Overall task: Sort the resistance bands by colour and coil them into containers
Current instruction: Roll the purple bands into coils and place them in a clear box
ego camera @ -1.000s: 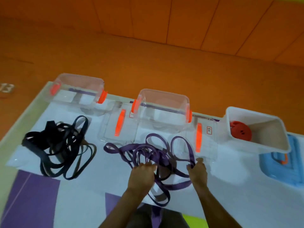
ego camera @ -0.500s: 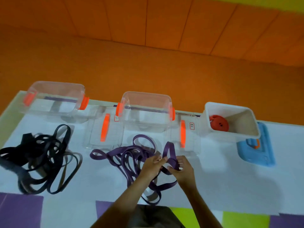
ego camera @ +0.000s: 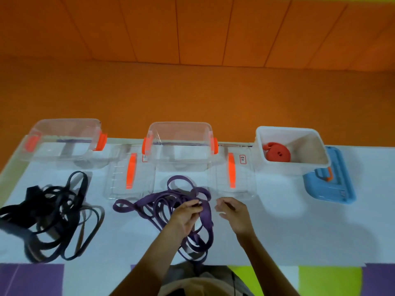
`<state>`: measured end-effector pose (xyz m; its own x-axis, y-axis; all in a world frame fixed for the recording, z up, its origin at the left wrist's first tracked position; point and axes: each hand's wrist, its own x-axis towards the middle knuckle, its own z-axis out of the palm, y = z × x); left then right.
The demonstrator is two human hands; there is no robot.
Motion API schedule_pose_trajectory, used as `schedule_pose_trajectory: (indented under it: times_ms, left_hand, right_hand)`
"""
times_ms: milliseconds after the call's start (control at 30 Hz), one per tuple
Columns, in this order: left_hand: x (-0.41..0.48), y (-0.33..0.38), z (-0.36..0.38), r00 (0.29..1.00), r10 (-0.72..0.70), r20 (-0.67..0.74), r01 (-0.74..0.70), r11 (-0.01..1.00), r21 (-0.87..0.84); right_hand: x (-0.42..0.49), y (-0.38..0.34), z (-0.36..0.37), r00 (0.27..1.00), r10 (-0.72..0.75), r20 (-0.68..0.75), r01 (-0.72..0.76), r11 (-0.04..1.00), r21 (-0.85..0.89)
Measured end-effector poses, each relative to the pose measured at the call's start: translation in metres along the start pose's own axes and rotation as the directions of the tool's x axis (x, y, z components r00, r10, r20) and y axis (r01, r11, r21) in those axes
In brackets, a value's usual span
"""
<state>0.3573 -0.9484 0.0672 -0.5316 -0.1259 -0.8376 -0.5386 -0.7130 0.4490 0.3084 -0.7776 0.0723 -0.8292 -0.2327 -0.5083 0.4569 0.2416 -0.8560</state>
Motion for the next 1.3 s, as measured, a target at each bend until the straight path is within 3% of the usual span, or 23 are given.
schedule_pose_trajectory:
  times_ms: [133, 300, 433, 533, 633, 733, 800, 867, 967, 1067, 1167, 1300]
  left_hand:
    - [-0.008, 0.0, 0.003, 0.999, -0.02, 0.043, 0.02, 1.0, -0.004]
    - [-0.009, -0.002, 0.009, 0.999, 0.04, 0.013, -0.041, 0.999, 0.025]
    - [-0.007, -0.005, 0.02, 0.96, 0.263, -0.096, -0.234, 0.942, 0.242]
    - [-0.003, -0.008, 0.025, 0.906, 0.405, -0.124, -0.336, 0.866, 0.371]
    - [0.001, -0.008, 0.025, 0.861, 0.466, -0.202, -0.374, 0.851, 0.368]
    - [0.006, -0.006, 0.025, 0.846, 0.457, -0.275, -0.368, 0.873, 0.321]
    - [0.007, -0.007, 0.025, 0.869, 0.403, -0.288, -0.342, 0.908, 0.242]
    - [0.006, -0.007, 0.026, 0.913, 0.335, -0.231, -0.304, 0.939, 0.161]
    - [-0.001, -0.004, 0.028, 0.97, 0.229, -0.077, -0.232, 0.972, -0.028]
    - [-0.007, -0.001, 0.029, 0.981, 0.185, 0.056, -0.175, 0.973, -0.147]
    - [-0.009, 0.001, 0.033, 0.972, 0.233, 0.015, -0.232, 0.971, -0.062]
    - [-0.009, 0.001, 0.031, 0.943, 0.333, -0.029, -0.333, 0.943, 0.006]
  right_hand:
    - [0.002, -0.008, 0.006, 0.98, 0.138, 0.141, -0.149, 0.987, 0.067]
    - [0.004, -0.004, 0.004, 0.979, 0.107, 0.173, -0.114, 0.993, 0.03]
    - [0.014, -0.007, 0.004, 0.992, 0.056, 0.109, -0.03, 0.974, -0.226]
    - [0.025, -0.011, 0.002, 0.996, 0.009, 0.091, 0.04, 0.853, -0.521]
    - [0.029, -0.019, -0.003, 0.996, -0.052, 0.074, 0.085, 0.817, -0.57]
    - [0.031, -0.033, -0.01, 0.987, -0.106, 0.123, 0.154, 0.848, -0.507]
    - [0.027, -0.037, -0.01, 0.971, -0.039, 0.234, 0.1, 0.963, -0.252]
    - [0.025, -0.034, -0.008, 0.951, -0.022, 0.307, 0.05, 0.995, -0.084]
    - [0.027, -0.028, -0.007, 0.963, -0.038, 0.266, 0.074, 0.989, -0.125]
    - [0.027, -0.027, -0.01, 0.963, 0.002, 0.269, 0.032, 0.992, -0.123]
    - [0.021, -0.031, -0.008, 0.96, 0.008, 0.279, 0.003, 0.999, -0.039]
    - [0.016, -0.035, -0.004, 0.955, 0.012, 0.295, 0.011, 0.997, -0.078]
